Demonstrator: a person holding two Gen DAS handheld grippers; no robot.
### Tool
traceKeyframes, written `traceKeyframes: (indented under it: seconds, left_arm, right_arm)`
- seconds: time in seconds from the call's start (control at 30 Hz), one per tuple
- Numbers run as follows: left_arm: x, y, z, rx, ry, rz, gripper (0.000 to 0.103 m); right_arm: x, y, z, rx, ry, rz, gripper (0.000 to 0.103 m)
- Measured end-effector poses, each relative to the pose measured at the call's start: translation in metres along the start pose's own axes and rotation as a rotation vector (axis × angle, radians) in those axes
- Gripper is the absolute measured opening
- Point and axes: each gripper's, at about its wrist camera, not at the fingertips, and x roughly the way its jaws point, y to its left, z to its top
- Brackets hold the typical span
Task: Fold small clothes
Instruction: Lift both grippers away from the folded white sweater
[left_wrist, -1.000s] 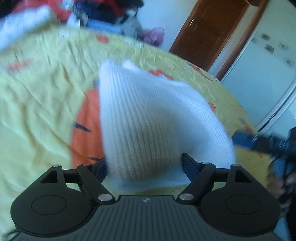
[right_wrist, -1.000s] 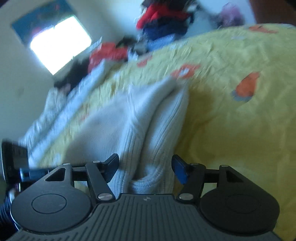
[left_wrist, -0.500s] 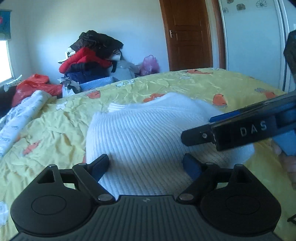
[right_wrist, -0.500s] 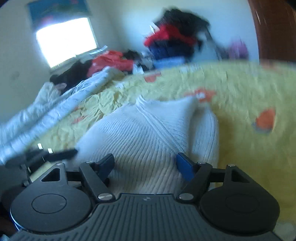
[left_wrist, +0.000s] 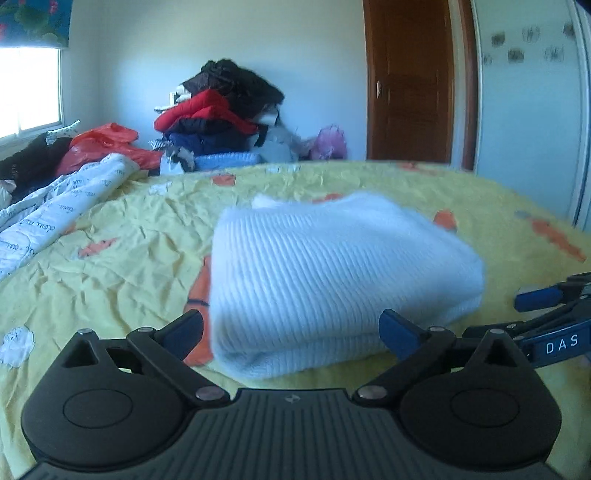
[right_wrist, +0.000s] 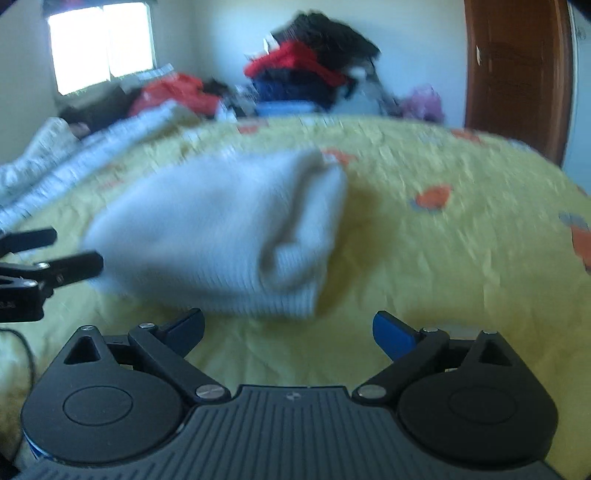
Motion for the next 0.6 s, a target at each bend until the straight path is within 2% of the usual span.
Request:
traceKeyframes:
  seconds: [0.13,0.23,0.37,0.47,0.57,0.6]
  left_arm:
    - [0.005,-0.009,-0.005,-0.002,0.032,0.062,0.102]
    - [-0.007,-0.008,-0.005,-0.049,-0.014,0.075,0.102]
    - [-0.008,-0.013,-0.006,-0.046,-0.053,0.082,0.103]
    - [0.007,-0.015,-0.012,-0.046,0.014,0.096,0.103]
    - [0.021,-0.017,-0.023,-0.033,0.070,0.126,0.103]
    - [0.027,-0.016,-0.025,-0.036,0.119,0.127,0.103]
  right_arm:
    - [0.008,0.006,-0.011,-0.003,0.033,-0.053,0.101]
    - [0.006,0.011,-0.012,0.007,0.045,-0.111,0.103]
    - [0.007,0.012,-0.011,0.030,0.031,-0.098,0.103]
    - [0.016,0.012,-0.012,0.038,0.037,-0.131,0.102]
    - [0.019,0.018,-0.018,0.003,-0.004,-0.160,0.103]
    - [0.020,0.019,-0.020,0.004,-0.020,-0.162,0.103]
